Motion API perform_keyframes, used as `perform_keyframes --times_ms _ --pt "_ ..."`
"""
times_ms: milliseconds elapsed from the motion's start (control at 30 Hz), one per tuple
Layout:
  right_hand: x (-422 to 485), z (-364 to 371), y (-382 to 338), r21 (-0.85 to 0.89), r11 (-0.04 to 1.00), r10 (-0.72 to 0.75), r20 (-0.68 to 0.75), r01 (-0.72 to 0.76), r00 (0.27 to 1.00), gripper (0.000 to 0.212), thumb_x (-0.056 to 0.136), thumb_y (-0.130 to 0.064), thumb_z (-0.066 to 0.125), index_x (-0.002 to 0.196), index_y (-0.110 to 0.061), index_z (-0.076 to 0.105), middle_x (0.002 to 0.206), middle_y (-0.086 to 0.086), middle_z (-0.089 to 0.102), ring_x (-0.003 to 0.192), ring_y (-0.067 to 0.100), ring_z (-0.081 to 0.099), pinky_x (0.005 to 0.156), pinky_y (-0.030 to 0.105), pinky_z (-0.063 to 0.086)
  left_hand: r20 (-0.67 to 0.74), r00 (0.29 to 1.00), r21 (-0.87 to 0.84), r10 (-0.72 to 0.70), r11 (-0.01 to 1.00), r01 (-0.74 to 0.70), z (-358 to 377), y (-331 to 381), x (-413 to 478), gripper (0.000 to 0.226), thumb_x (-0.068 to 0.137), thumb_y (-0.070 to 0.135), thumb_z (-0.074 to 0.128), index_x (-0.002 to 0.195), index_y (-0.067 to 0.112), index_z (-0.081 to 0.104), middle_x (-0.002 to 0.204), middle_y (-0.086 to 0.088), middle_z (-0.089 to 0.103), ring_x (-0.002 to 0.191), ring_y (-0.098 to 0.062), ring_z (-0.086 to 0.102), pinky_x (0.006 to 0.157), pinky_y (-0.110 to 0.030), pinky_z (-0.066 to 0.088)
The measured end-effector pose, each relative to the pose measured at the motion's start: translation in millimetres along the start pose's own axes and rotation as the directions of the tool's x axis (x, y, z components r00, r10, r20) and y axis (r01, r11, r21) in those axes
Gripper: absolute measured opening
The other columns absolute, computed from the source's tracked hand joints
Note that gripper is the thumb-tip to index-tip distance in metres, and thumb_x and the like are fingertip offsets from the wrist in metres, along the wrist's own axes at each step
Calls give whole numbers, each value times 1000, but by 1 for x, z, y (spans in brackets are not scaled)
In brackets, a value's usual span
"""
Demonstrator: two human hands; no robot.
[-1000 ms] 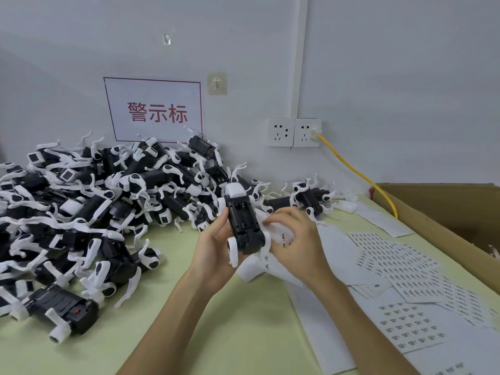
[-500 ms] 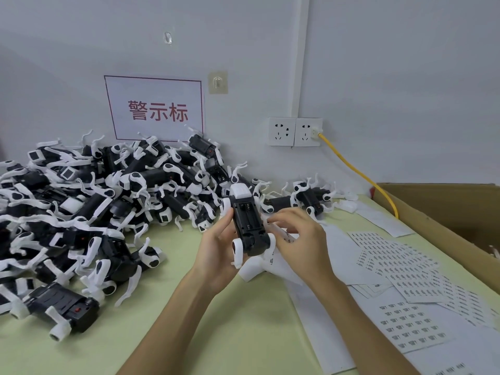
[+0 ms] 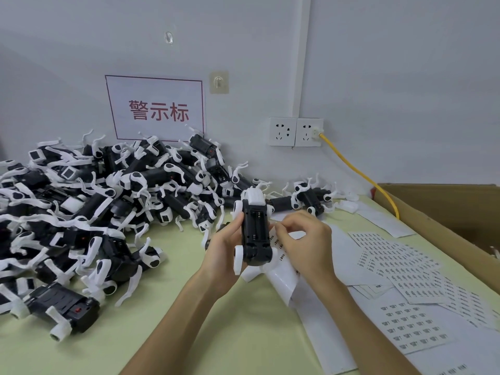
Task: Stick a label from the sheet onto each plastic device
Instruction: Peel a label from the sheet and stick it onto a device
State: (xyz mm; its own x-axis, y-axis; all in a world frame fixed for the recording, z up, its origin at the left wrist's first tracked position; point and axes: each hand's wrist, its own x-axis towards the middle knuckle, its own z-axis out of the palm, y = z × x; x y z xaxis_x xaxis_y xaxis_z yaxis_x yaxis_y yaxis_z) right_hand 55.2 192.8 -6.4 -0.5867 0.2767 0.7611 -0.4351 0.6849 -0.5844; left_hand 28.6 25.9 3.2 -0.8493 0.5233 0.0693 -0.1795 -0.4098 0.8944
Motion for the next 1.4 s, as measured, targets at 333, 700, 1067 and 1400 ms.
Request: perform_keyframes --times_ms 333,700,1067,1400 --pt "5 -5 -3 121 960 239 110 -252 965 25 86 -8 72 70 -27 70 75 -20 70 72 -1 65 66 10 46 -29 1000 -12 2 1000 -3 -3 0 1 55 97 50 49 127 9 70 123 -10 71 111 -22 68 94 -38 54" --pt "8 -11 -4 263 907 341 -6 -328 940 18 90 -5 69 80 -19 72 67 -3 72 64 12 70 69 24 55 -194 977 46 84 996 -76 -2 -3 3 47 93 52 55 113 17 77 102 -5 77 97 -25 72 79 -33 51" --pt "9 -8 -7 387 866 299 106 -317 948 31 86 5 71 99 -23 73 82 -1 76 84 13 74 78 18 53 -136 982 -40 132 990 -138 -9 11 -1 49 89 55 54 111 19 80 122 -12 73 100 -24 74 71 -28 60" --pt "7 -7 -8 397 871 247 154 -288 957 42 86 8 66 104 -30 71 85 1 75 85 20 73 83 29 57 -66 996 -34 59 998 -61 -8 7 2 56 96 53 53 130 12 68 131 -20 67 124 -33 64 96 -44 57"
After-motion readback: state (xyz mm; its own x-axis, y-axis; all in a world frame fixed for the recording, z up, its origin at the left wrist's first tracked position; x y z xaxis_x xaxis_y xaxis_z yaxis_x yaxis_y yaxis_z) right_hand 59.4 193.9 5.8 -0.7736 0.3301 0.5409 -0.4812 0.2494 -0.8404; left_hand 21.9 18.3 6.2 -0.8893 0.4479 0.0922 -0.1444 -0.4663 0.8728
